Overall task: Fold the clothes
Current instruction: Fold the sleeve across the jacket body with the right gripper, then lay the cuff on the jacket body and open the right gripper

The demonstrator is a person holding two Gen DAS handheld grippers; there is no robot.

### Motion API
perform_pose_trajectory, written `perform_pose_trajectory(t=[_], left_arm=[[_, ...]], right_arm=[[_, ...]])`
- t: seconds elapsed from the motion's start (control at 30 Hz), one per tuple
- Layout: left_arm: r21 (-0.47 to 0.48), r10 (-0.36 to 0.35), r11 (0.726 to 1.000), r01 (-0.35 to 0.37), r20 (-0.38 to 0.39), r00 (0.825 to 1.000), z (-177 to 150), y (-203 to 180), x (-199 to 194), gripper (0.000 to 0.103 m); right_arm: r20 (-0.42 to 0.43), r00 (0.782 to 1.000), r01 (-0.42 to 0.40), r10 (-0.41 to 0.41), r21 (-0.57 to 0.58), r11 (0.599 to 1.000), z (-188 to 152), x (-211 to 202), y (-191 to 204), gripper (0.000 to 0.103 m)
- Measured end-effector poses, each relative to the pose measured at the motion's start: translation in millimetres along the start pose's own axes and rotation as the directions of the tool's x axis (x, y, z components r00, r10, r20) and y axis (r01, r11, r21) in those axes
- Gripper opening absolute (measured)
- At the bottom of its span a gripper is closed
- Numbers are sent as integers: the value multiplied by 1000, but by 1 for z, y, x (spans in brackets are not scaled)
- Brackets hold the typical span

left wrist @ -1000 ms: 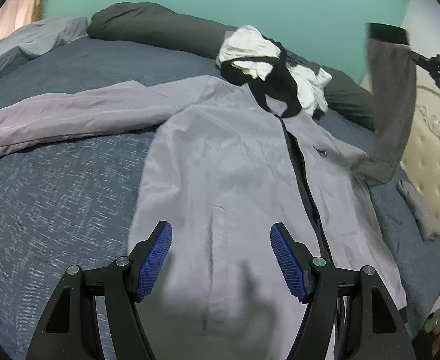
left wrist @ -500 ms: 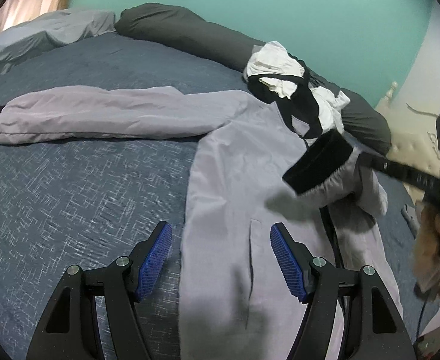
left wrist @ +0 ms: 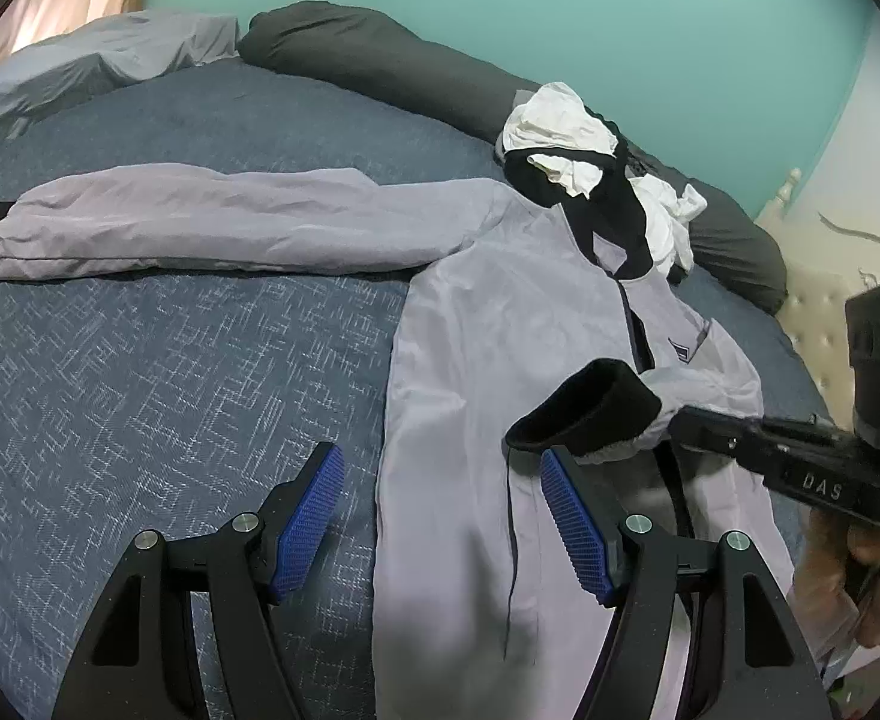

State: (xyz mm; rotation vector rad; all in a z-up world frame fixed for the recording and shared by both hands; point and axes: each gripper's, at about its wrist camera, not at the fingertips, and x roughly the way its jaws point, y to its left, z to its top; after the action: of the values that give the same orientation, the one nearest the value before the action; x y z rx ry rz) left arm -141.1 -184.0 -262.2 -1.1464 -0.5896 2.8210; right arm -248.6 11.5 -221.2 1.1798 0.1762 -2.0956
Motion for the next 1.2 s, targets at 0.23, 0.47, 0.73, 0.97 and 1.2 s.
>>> perform_pose_trajectory(t=[0.23,0.47,0.73,0.97,1.2], left_arm=[[-2,-22,1000,22,-28,999,-3,-4,7,72],[26,-87,996,90,-111,990,-8,-20,24,72],[74,-121,988,139,-206,971,-3,-50,62,72],[168,-78,977,131,-289,954,-18,-69,94,51],[223,-65,965,135,-295,953,-26,-75,98,14]], right_arm=[[-25,997,-71,73,71,995,-18,-17,-14,30],[14,1000,12,-15,219,976,-54,-53,-63,31],[51,993,74,-104,410,909,-113,-92,-130,31],[63,992,65,-107,466,883,-137,-91,-147,31],[92,992,27,-84,498,867,-143,-86,-152,31]])
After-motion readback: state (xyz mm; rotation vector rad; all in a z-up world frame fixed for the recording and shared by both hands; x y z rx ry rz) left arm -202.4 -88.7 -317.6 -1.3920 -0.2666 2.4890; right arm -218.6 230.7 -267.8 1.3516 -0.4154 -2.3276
